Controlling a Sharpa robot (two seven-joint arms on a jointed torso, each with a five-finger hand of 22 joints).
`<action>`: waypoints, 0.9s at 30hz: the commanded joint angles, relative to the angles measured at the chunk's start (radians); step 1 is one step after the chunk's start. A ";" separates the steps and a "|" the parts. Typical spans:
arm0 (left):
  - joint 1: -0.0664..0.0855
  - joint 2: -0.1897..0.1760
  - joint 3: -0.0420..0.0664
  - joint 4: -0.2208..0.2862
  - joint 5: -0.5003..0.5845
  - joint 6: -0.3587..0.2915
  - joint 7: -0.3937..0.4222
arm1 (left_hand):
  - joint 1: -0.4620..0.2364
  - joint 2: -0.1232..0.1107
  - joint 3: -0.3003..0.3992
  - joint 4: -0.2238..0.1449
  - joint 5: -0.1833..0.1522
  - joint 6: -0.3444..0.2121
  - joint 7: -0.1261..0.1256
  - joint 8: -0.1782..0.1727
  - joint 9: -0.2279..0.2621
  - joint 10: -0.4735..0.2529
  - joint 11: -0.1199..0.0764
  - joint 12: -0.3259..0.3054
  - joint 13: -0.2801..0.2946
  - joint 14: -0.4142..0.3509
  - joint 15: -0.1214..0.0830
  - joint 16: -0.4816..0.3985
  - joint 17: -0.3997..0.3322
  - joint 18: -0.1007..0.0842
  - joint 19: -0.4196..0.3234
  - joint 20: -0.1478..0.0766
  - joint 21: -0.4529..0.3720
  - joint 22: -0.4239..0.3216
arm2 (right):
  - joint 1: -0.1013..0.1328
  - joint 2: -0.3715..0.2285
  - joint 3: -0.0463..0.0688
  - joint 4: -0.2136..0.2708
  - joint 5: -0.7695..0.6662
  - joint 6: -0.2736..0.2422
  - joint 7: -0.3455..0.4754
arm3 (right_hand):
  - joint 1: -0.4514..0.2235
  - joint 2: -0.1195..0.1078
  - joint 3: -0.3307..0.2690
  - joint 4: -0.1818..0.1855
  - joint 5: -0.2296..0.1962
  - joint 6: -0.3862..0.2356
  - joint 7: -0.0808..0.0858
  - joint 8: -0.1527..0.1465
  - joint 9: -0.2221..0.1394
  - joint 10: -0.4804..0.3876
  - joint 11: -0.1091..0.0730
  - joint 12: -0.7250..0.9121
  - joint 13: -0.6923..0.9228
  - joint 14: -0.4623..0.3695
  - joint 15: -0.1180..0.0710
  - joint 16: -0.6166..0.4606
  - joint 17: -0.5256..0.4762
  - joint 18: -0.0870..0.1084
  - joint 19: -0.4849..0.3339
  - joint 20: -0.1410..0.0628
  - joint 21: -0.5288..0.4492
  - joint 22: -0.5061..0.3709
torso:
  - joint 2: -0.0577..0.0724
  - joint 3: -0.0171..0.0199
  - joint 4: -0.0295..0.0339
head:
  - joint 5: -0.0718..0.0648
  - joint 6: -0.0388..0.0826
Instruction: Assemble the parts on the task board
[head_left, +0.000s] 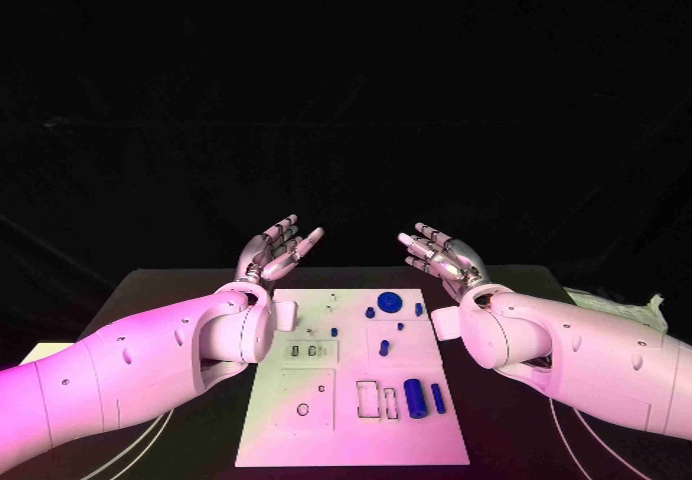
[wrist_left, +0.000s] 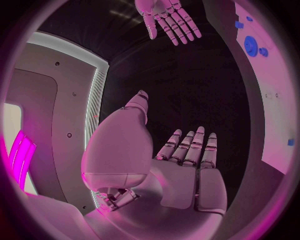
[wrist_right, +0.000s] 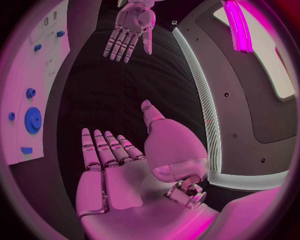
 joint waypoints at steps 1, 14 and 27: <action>0.002 0.002 0.000 -0.002 -0.032 0.071 0.006 | 0.046 0.001 0.010 0.014 0.006 0.035 0.113 0.010 0.004 0.032 0.014 0.009 0.004 0.038 0.008 0.010 0.005 0.022 0.018 0.018 0.009 0.005 | -0.002 0.002 0.005 -0.014 -0.135 0.193 -0.081 | 0.088 0.004 0.008 -0.040 0.009 0.081 0.147 0.013 0.008 0.121 0.010 0.018 0.011 0.133 0.007 0.020 0.011 0.045 0.140 0.007 0.030 0.017 | 0.000 -0.0004 0.0003 | 0.000 0.000; 0.003 -0.042 0.000 0.017 -0.013 0.102 0.015 | 0.063 0.088 0.063 0.000 -0.003 0.216 0.145 0.033 0.018 0.360 0.036 0.047 0.027 0.422 -0.008 0.116 0.044 0.061 0.439 0.013 0.146 0.069 | 0.006 -0.010 0.011 -0.064 -0.433 0.139 -0.025 | 0.217 -0.010 0.028 -0.142 -0.008 0.581 0.097 0.061 0.039 0.638 -0.048 0.102 0.031 0.647 -0.064 0.099 0.033 0.125 0.492 -0.002 0.122 0.039 | 0.009 -0.0033 -0.0041 | -0.023 0.004; 0.003 -0.101 0.000 0.123 0.043 0.136 -0.017 | 0.165 0.112 0.069 -0.118 -0.010 0.468 0.127 0.079 0.031 0.546 0.010 0.092 0.032 0.505 -0.037 0.172 0.038 0.090 0.524 0.011 0.181 0.068 | 0.023 -0.025 0.027 -0.083 -0.786 0.113 -0.084 | 0.220 -0.020 0.078 -0.194 0.000 0.704 0.081 0.040 0.037 0.769 -0.079 0.060 0.030 0.811 -0.110 0.085 0.037 0.125 0.627 -0.050 0.160 0.035 | 0.048 -0.0115 0.0105 | -0.042 0.021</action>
